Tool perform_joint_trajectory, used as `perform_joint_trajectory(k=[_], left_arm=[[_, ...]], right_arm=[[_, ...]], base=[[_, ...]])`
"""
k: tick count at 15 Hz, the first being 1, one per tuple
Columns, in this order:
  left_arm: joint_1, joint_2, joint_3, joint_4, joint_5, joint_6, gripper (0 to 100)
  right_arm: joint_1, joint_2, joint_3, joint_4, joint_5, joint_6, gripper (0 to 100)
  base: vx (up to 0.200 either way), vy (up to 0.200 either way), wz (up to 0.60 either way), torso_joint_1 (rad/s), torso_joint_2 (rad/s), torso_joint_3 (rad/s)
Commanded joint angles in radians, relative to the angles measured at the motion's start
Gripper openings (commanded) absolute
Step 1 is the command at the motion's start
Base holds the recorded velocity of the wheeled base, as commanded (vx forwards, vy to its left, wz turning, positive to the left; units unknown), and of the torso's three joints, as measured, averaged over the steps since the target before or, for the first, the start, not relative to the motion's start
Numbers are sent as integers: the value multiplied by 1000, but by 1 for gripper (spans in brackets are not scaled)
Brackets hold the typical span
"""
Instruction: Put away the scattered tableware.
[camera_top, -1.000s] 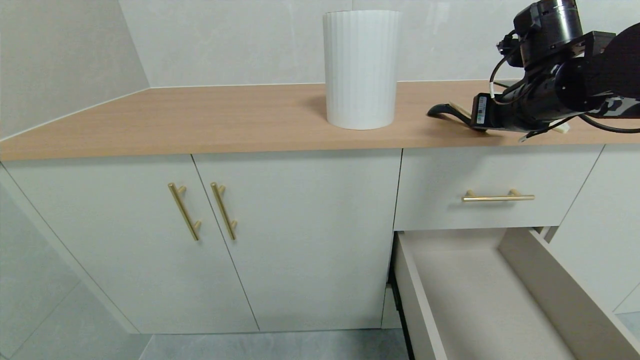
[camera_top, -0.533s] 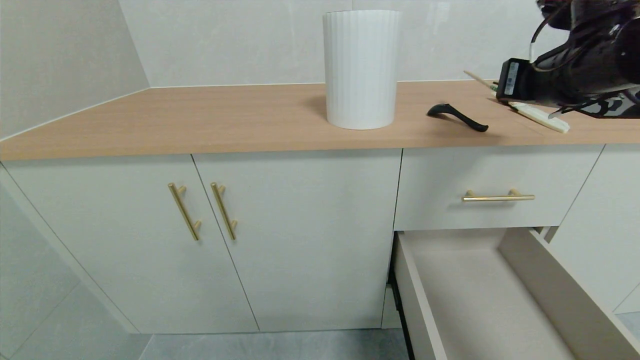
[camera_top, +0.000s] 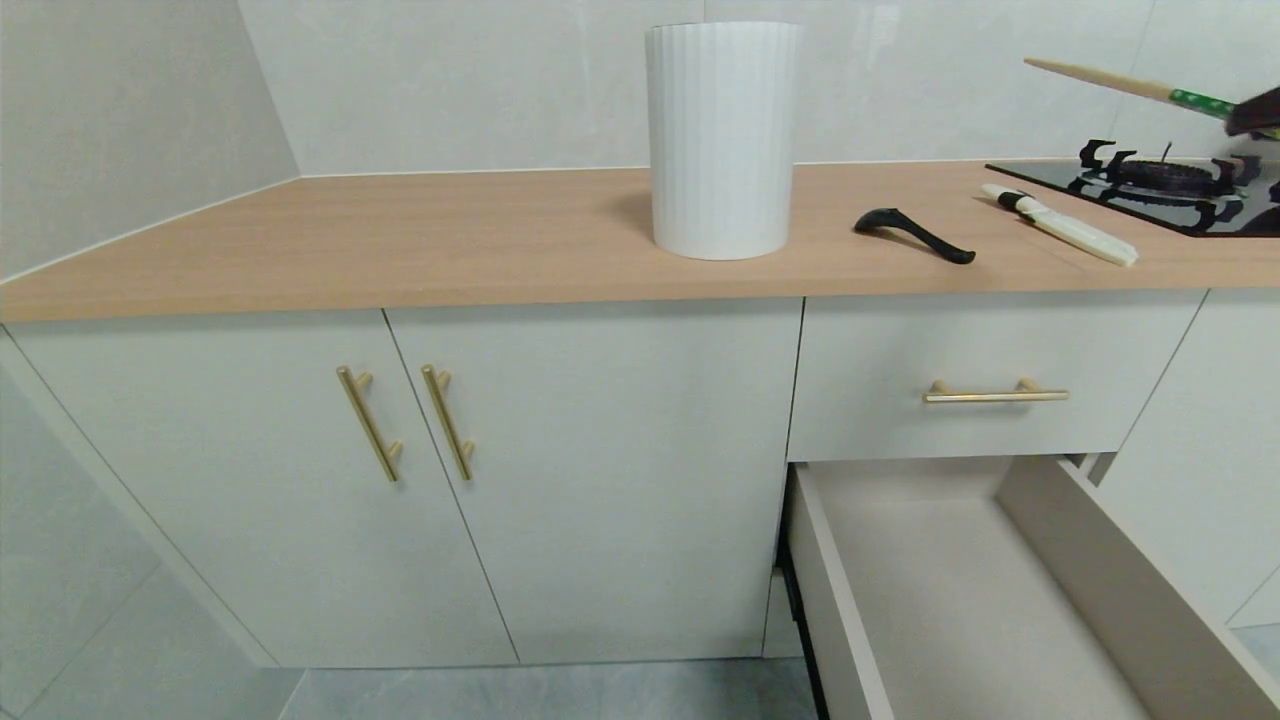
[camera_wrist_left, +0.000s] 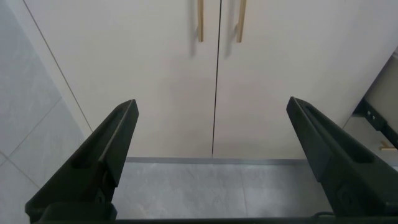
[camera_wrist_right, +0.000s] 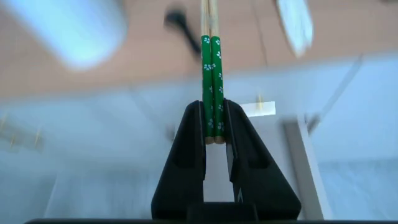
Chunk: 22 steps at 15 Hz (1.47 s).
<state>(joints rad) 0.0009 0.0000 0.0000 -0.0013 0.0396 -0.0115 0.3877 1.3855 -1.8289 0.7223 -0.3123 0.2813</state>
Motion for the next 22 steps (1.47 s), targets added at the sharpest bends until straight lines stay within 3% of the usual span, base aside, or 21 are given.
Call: perform_joint_trajectory(k=[1,6,8,11,14,15,18,22], left_arm=[[1,0,0,0,0,-1,100],[1,0,0,0,0,-1,100],[1,0,0,0,0,-1,100],[-1,0,0,0,0,-1,100],[1,0,0,0,0,-1,100],[1,0,0,0,0,-1,100],[1,0,0,0,0,-1,100],[1,0,0,0,0,-1,100]], right_arm=[[5,-260,211,77,73,-1,0],[5,-436,421,307,303,1,0],[5,-431,484,378,328,1,0],[5,-367,576,374,331,1,0],[5,-234,652,327,369,7,0],[4,-59,754,174,378,9,0],[-18,207,743,-44,371,55,0],[-16,374,770,-139,335,73,0]], base=[[0,0,0,0,0,0],[0,0,0,0,0,0],[0,0,0,0,0,0],[0,0,0,0,0,0],[0,0,0,0,0,0],[0,0,0,0,0,0],[0,0,0,0,0,0],[0,0,0,0,0,0]])
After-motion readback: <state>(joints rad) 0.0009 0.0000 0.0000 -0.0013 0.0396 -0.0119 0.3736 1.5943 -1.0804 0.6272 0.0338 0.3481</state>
